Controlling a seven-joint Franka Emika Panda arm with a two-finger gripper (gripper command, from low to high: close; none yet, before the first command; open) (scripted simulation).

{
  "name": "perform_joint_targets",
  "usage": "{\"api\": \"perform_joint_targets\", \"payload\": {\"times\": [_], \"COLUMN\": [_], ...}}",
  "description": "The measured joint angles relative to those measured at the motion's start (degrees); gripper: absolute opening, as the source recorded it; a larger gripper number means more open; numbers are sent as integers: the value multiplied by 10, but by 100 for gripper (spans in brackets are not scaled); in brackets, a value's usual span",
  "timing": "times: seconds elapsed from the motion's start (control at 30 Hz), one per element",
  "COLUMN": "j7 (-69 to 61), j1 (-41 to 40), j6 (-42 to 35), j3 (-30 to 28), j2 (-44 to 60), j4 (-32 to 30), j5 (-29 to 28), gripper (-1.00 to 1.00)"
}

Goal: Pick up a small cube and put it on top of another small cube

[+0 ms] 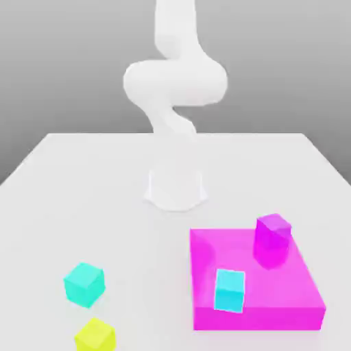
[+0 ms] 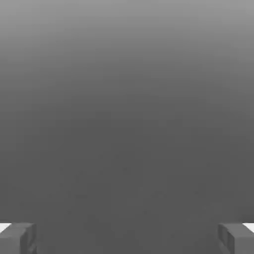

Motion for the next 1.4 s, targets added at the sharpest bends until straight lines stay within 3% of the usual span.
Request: {"api": "perform_joint_targets", "payload": {"times": [0.27, 0.47, 0.6, 0.73, 0.93, 0.97, 1.2, 1.4], "j7": [52, 64, 42, -18, -49, -51, -50, -36], "j1": [-85, -127, -151, -178, -200, -202, -204, -197], "j6": [87, 153, 201, 249, 340, 355, 358, 276], "j3": [-4, -36, -60, -56, -30, -27, -25, -37], "j2": [171, 294, 373, 448, 561, 580, 584, 483], "j4": [-72, -126, -163, -199, -189, -186, -185, -203], "j5": [-76, -94, -66, 18, 61, 63, 62, 43], "gripper": [0, 0, 0, 0, 0, -100, -100, -100]}}
